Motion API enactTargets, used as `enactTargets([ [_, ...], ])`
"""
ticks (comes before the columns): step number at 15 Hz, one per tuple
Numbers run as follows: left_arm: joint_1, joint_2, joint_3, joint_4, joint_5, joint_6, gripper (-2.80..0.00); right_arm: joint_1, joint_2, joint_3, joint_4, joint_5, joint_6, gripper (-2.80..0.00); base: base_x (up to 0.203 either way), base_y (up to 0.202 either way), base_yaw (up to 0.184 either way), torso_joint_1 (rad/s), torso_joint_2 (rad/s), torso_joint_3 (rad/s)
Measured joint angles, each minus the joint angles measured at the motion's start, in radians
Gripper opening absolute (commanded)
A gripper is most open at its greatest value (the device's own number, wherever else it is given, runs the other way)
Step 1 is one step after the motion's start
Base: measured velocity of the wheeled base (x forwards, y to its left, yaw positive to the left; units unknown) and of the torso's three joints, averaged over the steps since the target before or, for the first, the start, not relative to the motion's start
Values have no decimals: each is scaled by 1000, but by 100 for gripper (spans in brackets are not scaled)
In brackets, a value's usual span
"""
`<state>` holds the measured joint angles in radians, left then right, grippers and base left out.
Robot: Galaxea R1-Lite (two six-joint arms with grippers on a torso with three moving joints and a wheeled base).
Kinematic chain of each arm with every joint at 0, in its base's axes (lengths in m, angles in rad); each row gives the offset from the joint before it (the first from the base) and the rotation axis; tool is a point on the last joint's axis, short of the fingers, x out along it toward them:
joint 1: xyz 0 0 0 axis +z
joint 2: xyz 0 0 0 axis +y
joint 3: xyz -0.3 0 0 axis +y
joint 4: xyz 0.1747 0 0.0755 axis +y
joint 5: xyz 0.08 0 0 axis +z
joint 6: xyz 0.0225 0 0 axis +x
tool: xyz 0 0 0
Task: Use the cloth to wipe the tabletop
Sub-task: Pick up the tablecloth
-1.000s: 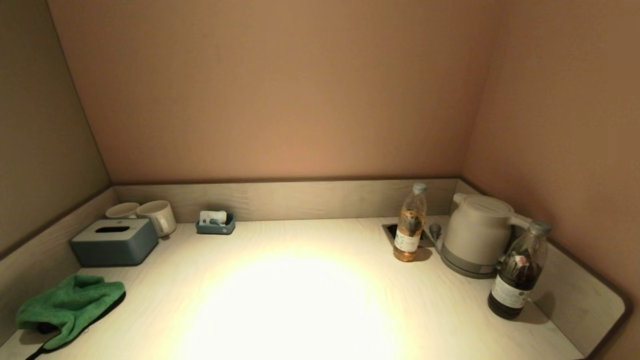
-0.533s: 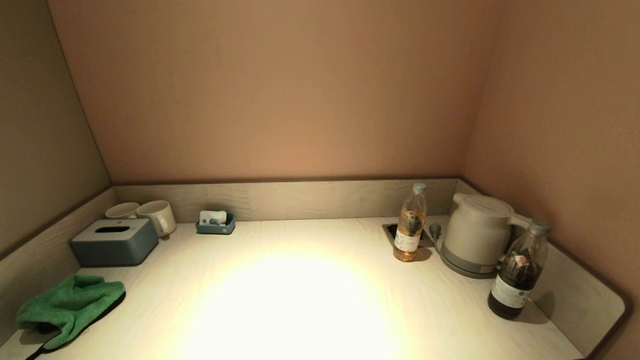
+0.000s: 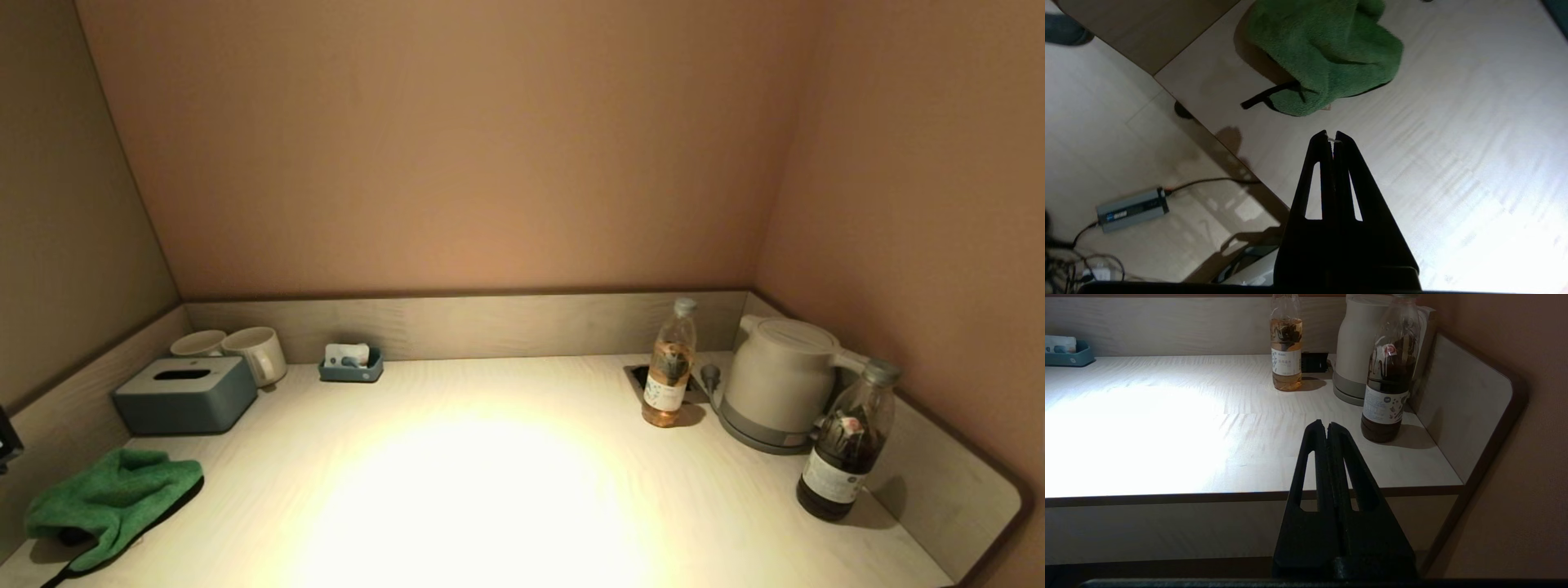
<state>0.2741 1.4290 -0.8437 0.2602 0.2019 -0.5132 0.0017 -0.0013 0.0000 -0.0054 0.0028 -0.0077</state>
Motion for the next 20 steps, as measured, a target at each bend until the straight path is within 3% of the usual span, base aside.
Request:
enactTargets([
  [4,60,273,-75,-9,-2,-34,-280,1,0,0,2,0,0,-280,0,0,0,0,0,0],
  [9,94,526,-171,-60,2,-22,-280,1,0,0,1,0,0,-280,0,0,0,0,0,0],
  [12,99,590,-195,-133,0,5,-280,1,0,0,0,0,0,-280,0,0,0,0,0,0],
  [18,100,613,-206,-131,-3,-3,-280,1,0,0,0,0,0,-280,0,0,0,0,0,0],
  [19,99,611,-206,-131,-3,-3,0,1,0,0,0,0,1,-280,0,0,0,0,0,0],
  [20,98,609,-204,-133,-1,-3,0,1,0,0,0,0,0,-280,0,0,0,0,0,0],
])
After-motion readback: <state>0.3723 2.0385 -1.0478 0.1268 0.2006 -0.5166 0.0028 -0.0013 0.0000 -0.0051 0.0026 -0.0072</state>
